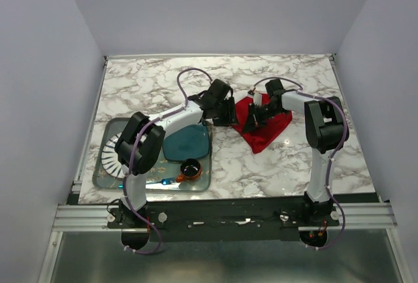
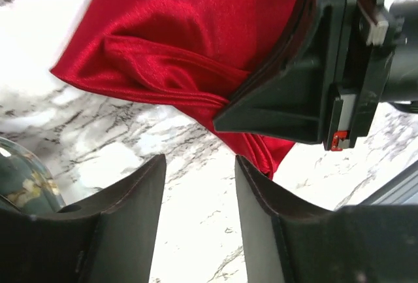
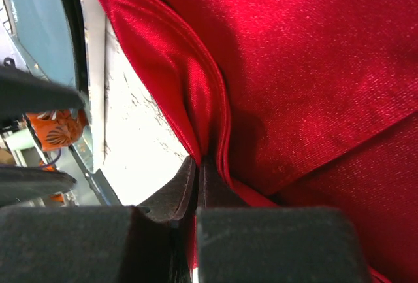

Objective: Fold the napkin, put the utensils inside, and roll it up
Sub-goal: Roll the napkin with the utensil

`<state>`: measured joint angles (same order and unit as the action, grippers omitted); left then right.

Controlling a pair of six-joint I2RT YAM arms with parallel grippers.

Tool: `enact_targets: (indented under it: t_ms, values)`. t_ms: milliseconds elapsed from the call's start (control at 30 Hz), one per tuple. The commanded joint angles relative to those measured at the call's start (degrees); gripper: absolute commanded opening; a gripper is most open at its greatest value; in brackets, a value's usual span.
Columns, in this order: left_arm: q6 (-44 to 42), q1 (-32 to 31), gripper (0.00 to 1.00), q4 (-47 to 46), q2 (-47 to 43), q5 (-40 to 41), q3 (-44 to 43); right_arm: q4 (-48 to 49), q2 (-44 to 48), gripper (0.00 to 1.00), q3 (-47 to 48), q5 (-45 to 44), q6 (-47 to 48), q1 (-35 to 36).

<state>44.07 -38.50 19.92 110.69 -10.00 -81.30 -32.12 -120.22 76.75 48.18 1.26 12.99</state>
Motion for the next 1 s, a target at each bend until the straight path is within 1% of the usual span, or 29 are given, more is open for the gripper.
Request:
enact_targets:
  t_ms: [0, 100, 200, 267, 333, 400, 500, 633, 967]
  values:
    - [-1.89, -1.4, 0.41, -0.39, -1.36, 5.52, 0.34, -4.09, -1.59, 0.01, 0.42, -8.8, -2.56, -0.43]
    - [-0.4, -1.57, 0.25, -7.06, -0.92, 2.89, 2.98, -3.83, -1.68, 0.01, 0.59, -9.77, -3.63, -0.43]
    - [1.62, -1.49, 0.17, -7.53, 2.06, -0.01, 1.94, -3.65, -1.42, 0.01, 0.24, -11.0, -4.16, -0.51]
    - [2.59, -1.49, 0.13, -7.62, 3.9, -1.59, 1.49, -2.69, -1.07, 0.01, -0.37, -11.27, -4.86, -0.43]
    - [3.99, -1.49, 0.04, -9.02, 4.44, -1.95, 2.28, -2.07, -0.71, 0.01, -0.55, -11.27, -5.12, -0.6]
    - [4.62, -1.58, 0.0, -9.72, 4.88, -1.78, 2.37, -2.07, -0.63, 0.02, -0.64, -11.09, -5.04, -0.51]
    - [4.79, -1.49, 0.0, -9.64, 5.58, -1.52, 2.02, -1.9, -0.54, 0.02, -0.81, -11.01, -5.04, -0.6]
    - [5.67, -1.49, 0.0, -12.01, 5.85, -1.78, 3.07, -1.46, -0.36, 0.02, -1.16, -11.09, -4.95, -0.51]
    - [6.99, -1.49, 0.0, -12.45, 9.63, -3.1, 0.53, -0.84, 0.34, 0.03, -1.69, -11.71, -5.21, -0.51]
